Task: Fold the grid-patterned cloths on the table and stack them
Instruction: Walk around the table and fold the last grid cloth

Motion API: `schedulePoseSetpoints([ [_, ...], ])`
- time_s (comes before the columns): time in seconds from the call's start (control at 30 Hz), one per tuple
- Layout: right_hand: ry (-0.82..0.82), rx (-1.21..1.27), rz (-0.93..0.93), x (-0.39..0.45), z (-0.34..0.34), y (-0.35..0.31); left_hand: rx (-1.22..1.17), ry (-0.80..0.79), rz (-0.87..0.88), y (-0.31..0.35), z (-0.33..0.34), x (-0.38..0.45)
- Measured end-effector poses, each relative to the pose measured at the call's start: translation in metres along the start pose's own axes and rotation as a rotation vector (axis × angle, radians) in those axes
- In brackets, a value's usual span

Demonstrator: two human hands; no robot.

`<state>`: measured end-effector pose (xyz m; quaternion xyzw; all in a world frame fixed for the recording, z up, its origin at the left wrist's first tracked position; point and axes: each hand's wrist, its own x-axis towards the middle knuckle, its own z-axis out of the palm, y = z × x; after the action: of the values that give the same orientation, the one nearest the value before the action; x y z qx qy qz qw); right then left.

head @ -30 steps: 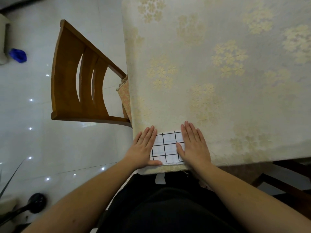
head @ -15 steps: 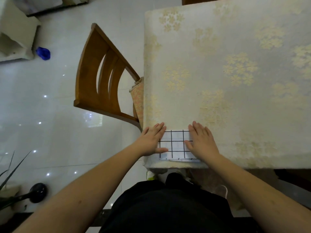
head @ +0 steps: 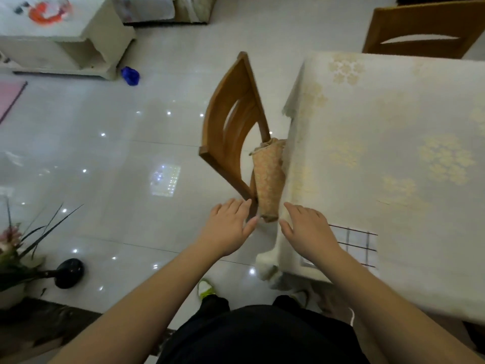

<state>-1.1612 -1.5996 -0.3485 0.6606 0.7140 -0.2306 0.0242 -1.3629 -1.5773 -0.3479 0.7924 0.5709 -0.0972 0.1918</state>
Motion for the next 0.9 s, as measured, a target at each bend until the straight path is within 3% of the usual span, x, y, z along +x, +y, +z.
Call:
schedulePoseSetpoints([
  [0.2, 0.003, -0.025, -0.052, 0.017, 0.012, -0.120, -0.047, 0.020, -0.145, -0.115, -0.011, -0.048],
  [0.47, -0.021, 0.011, -0.130, 0.058, 0.020, -0.259, -0.103, 0.043, -0.173, -0.233, -0.033, -0.082],
  [0.9, -0.027, -0.079, -0.154, 0.157, 0.007, -0.314, -0.083, 0.105, -0.137, -0.308, -0.066, -0.014],
])
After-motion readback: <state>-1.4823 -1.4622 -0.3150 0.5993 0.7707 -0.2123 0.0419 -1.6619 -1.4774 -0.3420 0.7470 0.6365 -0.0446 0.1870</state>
